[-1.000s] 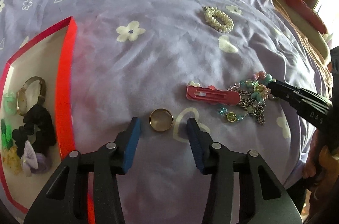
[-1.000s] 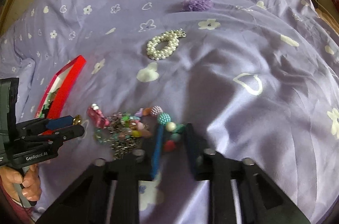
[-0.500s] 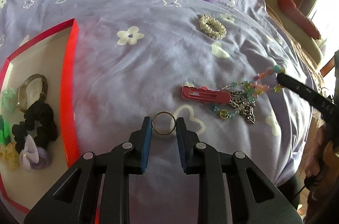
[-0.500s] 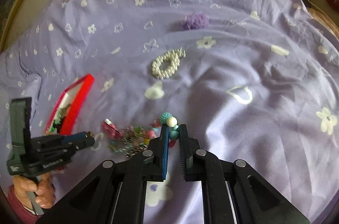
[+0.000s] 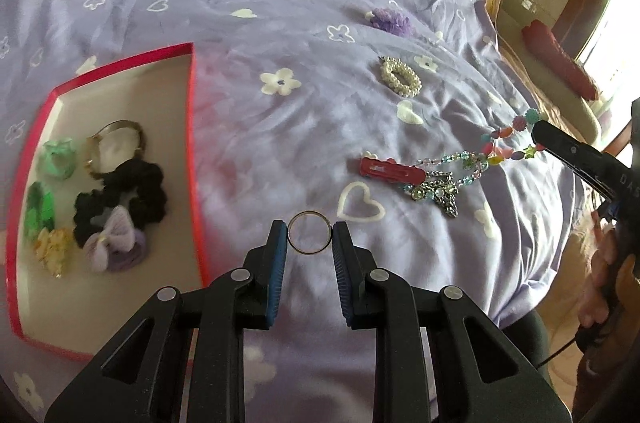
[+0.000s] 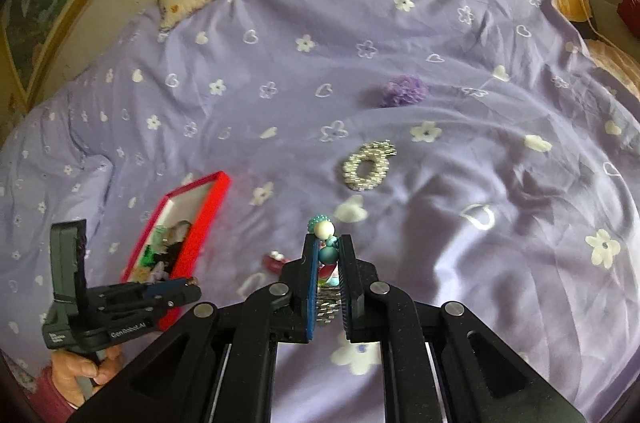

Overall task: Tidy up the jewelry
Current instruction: 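Carry the gold ring toward the red box with the left tool while the right carries the bracelet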

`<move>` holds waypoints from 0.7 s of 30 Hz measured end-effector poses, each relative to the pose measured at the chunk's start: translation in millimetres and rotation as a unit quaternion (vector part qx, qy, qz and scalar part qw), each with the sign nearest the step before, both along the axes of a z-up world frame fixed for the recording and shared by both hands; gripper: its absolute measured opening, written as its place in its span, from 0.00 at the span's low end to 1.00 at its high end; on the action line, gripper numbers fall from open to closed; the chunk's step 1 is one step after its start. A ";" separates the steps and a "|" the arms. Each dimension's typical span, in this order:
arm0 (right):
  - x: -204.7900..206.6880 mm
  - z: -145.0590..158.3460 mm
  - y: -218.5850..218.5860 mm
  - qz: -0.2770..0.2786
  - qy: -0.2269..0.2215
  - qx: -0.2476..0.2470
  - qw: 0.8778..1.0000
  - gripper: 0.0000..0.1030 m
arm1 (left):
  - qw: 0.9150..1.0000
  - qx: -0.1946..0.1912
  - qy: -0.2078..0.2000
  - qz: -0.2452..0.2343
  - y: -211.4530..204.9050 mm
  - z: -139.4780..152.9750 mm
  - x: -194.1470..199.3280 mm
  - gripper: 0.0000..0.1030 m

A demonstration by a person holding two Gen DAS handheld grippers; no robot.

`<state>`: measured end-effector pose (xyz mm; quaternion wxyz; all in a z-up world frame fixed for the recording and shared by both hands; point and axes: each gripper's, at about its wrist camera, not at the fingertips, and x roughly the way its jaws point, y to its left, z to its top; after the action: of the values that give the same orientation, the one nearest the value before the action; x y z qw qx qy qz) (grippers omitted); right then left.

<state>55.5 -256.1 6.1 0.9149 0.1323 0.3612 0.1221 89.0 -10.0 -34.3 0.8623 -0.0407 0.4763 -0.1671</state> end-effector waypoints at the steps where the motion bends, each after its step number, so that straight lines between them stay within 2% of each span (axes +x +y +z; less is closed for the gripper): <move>1: -1.8 2.5 4.1 0.006 -0.004 0.001 1.000 0.08 | 1.000 -0.003 -0.001 0.002 3.6 1.3 -2.6 0.20; 10: -14.4 10.1 24.0 0.045 -0.014 0.051 0.998 0.08 | 1.000 -0.013 -0.008 0.013 20.8 8.2 -16.0 0.20; 16: -20.6 15.9 32.3 0.049 -0.019 0.048 0.997 0.08 | 1.000 -0.018 -0.010 0.021 29.8 10.0 -23.1 0.20; 21: -13.2 0.7 32.7 0.004 0.019 -0.023 1.000 0.09 | 0.999 -0.024 -0.016 0.023 35.9 14.0 -28.6 0.20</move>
<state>42.3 -223.3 6.8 0.9103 0.1120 0.3817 0.1144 60.3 26.0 -20.3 0.8722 -0.0696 0.4575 -0.1588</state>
